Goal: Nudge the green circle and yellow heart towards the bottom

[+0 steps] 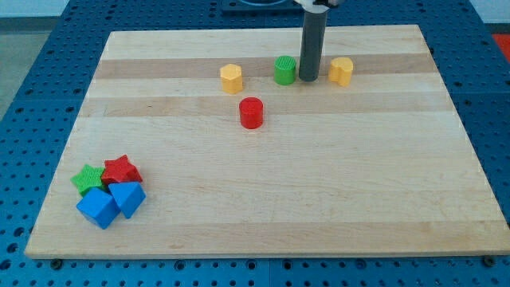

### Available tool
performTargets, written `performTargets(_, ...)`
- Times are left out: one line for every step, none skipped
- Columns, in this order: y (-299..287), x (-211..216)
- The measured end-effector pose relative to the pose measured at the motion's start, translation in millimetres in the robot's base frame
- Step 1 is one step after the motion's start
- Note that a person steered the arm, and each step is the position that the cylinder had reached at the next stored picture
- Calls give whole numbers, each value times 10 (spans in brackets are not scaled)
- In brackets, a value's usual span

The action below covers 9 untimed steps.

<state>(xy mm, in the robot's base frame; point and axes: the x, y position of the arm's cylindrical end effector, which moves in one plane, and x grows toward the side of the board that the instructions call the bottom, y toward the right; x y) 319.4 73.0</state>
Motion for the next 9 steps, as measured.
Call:
performTargets(-1,-146)
performTargets(-1,-617)
performTargets(-126,-659)
performTargets(-349,-591)
performTargets(-361,-590)
performTargets(-361,-475)
performTargets(-326,-181)
performTargets(-323,-247)
performTargets(53,-734)
